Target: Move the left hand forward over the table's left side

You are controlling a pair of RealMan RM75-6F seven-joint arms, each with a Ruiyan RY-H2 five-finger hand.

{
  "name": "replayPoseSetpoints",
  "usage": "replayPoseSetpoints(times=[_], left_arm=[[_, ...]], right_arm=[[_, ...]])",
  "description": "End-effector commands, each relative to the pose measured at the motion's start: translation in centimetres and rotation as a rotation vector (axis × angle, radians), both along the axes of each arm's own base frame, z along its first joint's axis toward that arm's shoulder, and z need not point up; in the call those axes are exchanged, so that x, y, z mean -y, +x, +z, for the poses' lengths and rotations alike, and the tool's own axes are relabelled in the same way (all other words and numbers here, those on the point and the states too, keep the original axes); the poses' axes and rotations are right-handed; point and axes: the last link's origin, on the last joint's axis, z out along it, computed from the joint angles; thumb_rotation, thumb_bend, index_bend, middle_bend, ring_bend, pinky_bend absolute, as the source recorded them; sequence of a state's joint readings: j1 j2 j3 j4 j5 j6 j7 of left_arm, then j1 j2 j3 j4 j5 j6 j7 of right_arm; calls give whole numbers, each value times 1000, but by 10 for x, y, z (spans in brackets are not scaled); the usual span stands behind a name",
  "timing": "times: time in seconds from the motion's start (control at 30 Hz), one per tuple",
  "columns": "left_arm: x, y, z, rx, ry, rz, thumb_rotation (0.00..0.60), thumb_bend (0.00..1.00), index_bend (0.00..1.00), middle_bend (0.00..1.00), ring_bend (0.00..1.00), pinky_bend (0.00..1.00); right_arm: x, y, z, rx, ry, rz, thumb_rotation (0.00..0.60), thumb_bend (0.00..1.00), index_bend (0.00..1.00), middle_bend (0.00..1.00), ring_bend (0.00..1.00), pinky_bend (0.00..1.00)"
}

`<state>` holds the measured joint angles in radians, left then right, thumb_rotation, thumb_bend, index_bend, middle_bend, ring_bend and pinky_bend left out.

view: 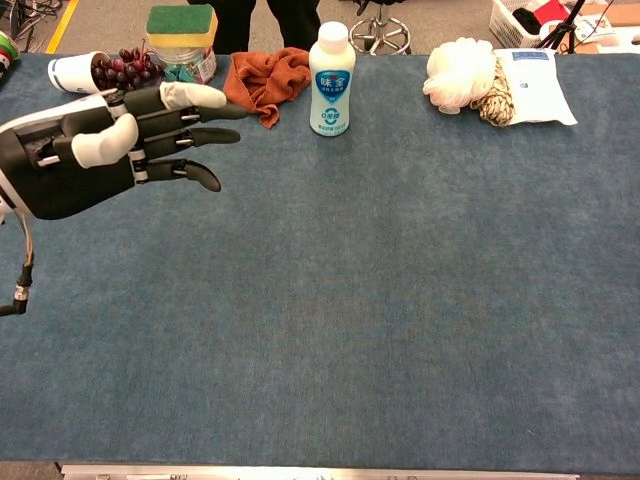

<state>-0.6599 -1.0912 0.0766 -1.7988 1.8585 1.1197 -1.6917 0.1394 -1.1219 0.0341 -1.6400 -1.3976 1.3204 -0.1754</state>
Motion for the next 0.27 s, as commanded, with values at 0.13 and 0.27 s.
replayPoseSetpoints(times=[0.13, 0.27], left_arm=[[-3, 3, 1, 13, -11, -27, 600, 1000, 261, 165, 132, 337], [-4, 4, 0, 6, -8, -33, 600, 1000, 264, 170, 132, 337]], right_arm=[[0, 0, 2, 7, -4, -1, 600, 174, 350, 295, 145, 312], [2, -1, 2, 8, -3, -7, 600, 174, 350, 295, 146, 312]])
